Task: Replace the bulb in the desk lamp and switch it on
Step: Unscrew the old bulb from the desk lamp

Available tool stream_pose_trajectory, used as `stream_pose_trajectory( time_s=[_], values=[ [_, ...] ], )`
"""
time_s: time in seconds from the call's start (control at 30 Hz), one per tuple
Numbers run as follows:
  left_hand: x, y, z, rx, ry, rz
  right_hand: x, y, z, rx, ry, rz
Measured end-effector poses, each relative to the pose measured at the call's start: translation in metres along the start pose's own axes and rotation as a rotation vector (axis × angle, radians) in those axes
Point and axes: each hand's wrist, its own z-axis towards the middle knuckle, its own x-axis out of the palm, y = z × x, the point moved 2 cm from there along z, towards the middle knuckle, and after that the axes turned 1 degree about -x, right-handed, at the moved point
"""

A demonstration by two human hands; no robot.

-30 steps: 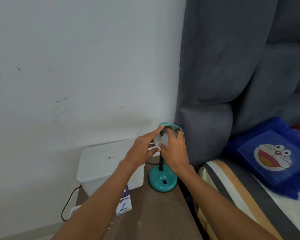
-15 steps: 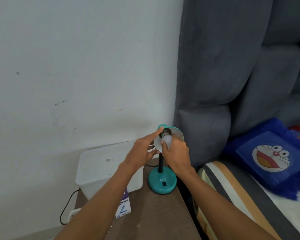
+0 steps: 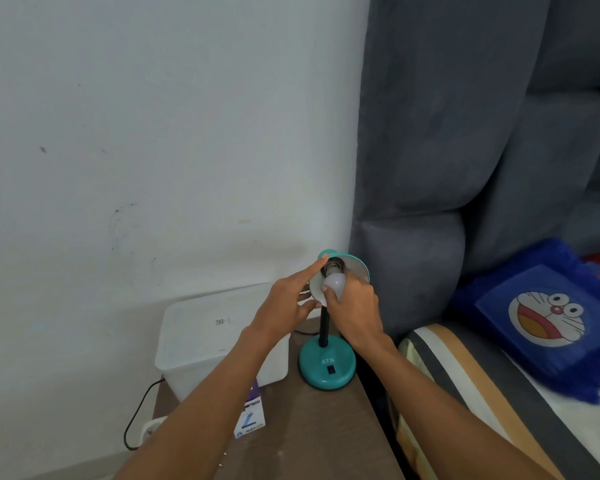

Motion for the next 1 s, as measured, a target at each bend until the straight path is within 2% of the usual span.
stream_pose_trajectory(
  time_s=[0.2, 0.37, 0.53, 0.6, 0.77, 1.0],
  values=[
    [0.001, -0.003, 0.001, 0.012, 0.006, 0.031, -0.002, 0.004, 0.003, -0.126, 0.029, -0.226],
    [0.001, -0.002, 0.001, 0.002, 0.004, 0.032, 0.003, -0.003, 0.001, -0.171, 0.011, -0.143],
    [0.001, -0.002, 0.000, 0.010, -0.008, 0.031, 0.002, -0.004, -0.002, -0.032, -0.039, 0.034],
    [0.002, -0.001, 0.000, 0.015, -0.017, 0.035, 0.001, -0.005, -0.001, -0.025, -0.020, 0.022],
    [0.001, 0.002, 0.002, 0.004, -0.018, 0.046, -0.002, -0.006, -0.001, -0.155, -0.002, -0.192],
    [0.001, 0.000, 0.001, -0.006, -0.016, 0.055, -0.013, -0.014, -0.011, -0.179, -0.039, -0.089]
  ],
)
